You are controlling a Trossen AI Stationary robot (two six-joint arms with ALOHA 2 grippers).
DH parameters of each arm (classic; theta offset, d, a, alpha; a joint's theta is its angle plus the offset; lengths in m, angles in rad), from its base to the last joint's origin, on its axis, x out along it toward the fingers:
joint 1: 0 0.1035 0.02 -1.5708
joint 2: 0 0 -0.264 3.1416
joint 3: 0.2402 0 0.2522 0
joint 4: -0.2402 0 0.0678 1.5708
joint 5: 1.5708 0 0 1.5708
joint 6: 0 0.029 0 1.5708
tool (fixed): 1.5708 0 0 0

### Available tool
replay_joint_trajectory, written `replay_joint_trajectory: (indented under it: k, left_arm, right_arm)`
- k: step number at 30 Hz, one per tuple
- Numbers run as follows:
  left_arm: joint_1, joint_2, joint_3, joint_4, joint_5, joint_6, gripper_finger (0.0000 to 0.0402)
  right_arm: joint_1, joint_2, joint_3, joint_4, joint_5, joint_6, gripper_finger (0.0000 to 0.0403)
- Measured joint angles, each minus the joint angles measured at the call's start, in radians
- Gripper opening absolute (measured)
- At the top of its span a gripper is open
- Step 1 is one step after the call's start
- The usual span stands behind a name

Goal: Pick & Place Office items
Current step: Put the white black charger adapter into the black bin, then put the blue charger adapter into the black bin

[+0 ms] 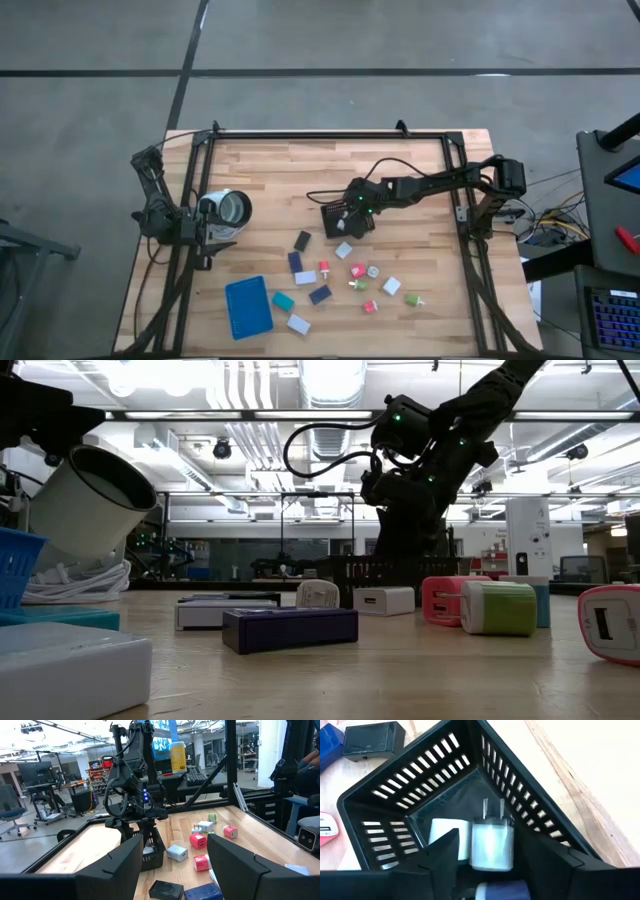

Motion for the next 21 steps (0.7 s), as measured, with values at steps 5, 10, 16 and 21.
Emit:
replay_joint_trajectory:
  k: [5, 10, 16, 21]
  left_arm:
    - [0.0, 0.0, 0.0, 0.0, 0.0, 0.0, 0.0225]
    - [0.0, 0.0, 0.0, 0.0, 0.0, 0.0, 0.0225]
    - [0.0, 0.0, 0.0, 0.0, 0.0, 0.0, 0.0225]
    - [0.0, 0.0, 0.0, 0.0, 0.0, 0.0, 0.0225]
  right_arm:
    - [0.002, 0.0, 0.0, 0.0, 0.0, 0.001, 0.0245]
    - [0.002, 0.0, 0.0, 0.0, 0.0, 0.001, 0.0248]
    - [0.002, 0.0, 0.0, 0.0, 0.0, 0.001, 0.0245]
    - [0.002, -0.001, 0.0, 0.026, 0.0, 0.003, 0.0245]
